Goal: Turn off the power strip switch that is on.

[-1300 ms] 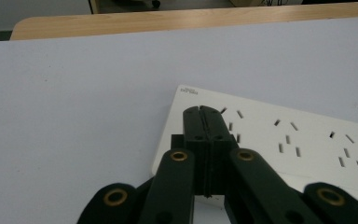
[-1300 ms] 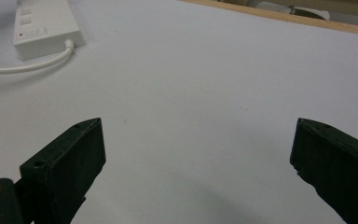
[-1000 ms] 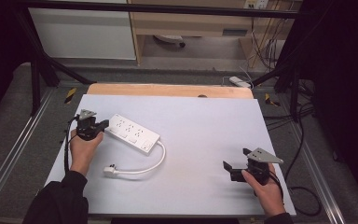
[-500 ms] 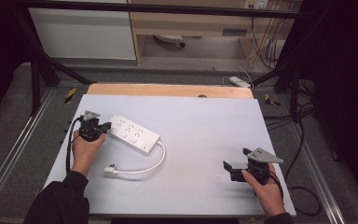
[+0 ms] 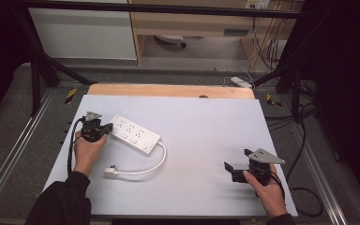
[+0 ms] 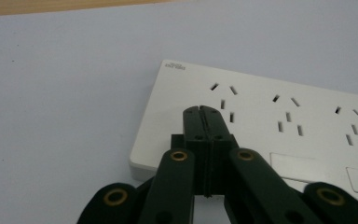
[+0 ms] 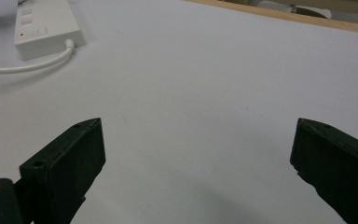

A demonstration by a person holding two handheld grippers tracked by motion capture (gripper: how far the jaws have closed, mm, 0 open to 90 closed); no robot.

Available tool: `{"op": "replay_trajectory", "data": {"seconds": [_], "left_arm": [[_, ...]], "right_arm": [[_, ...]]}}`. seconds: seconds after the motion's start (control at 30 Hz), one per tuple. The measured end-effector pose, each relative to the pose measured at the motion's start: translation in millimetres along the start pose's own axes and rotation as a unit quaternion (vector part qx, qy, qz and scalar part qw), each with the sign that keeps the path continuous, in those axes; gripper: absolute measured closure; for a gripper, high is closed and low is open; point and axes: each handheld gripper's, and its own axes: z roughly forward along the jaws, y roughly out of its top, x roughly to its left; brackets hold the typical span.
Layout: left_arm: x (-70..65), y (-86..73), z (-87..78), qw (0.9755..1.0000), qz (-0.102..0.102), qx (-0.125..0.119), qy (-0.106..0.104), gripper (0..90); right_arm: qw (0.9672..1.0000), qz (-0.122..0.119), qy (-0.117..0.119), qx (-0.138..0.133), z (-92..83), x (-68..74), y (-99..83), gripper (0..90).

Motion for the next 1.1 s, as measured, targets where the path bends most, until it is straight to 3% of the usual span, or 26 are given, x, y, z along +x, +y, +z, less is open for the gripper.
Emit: {"op": "replay_trajectory", "data": {"seconds": [1.1], "left_arm": [[1.2, -2.2, 1.3, 0.9999, -0.009, -0.006, -0.002, 90.0]], "right_arm": [[1.0, 0.001, 0.0, 0.0, 0.0, -0.3, -0.1, 3.6]]}}
